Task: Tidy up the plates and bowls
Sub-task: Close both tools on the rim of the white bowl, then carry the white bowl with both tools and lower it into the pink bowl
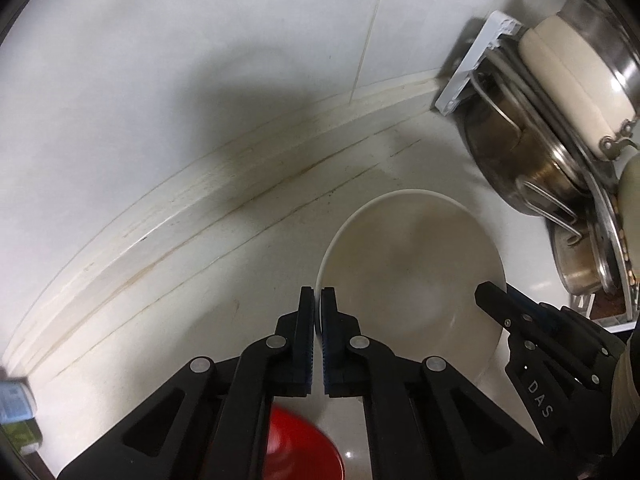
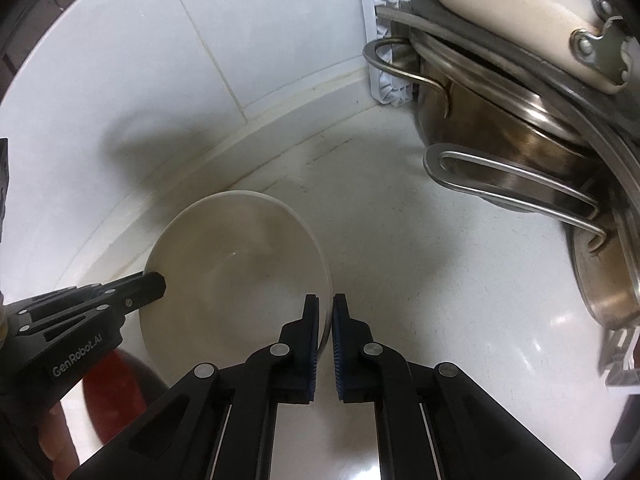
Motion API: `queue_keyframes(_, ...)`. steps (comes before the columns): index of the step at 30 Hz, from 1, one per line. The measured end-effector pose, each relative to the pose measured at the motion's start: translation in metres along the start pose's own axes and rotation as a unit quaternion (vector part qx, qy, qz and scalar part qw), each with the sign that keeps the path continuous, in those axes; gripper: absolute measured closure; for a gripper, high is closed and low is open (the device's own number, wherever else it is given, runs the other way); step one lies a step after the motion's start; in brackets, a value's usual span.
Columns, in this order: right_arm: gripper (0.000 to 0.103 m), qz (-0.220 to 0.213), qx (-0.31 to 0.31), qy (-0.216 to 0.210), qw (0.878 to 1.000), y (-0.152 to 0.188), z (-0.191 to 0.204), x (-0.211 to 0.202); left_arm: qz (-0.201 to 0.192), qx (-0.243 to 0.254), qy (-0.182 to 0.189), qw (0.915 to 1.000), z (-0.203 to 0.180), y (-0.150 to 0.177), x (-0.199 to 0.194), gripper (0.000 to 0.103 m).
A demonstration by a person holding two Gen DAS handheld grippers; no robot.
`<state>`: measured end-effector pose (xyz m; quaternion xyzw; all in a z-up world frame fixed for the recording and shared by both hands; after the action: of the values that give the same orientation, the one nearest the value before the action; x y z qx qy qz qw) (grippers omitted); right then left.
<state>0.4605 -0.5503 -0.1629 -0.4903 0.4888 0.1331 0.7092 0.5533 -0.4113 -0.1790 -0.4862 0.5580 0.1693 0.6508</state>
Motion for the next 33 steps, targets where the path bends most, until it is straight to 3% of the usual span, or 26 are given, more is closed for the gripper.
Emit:
queue_keyframes(15, 0.095, -0.054, -0.029, -0.014, 0.998, 0.024, 0.020, -0.082, -0.060, -0.019, -0.007, 0.9980, 0.007, 0.046, -0.094, 0.098)
queue_keyframes(33, 0.094, -0.070, -0.045, -0.029, 0.996, 0.113, 0.050, -0.161, -0.069, -0.014, -0.014, 0.9974, 0.027, 0.150, -0.173, 0.097)
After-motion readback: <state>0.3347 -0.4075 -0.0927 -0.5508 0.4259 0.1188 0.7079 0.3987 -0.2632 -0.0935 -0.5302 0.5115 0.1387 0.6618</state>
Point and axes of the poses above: each gripper's, at about its wrist camera, not at the fingertips, and x roughly the way its jaws point, z to its left, y to its underside, the point moved 9 cm from there along x, roughly the way its jaws point, and after that the axes turned 8 degrees about -z, right-handed, at the moved point
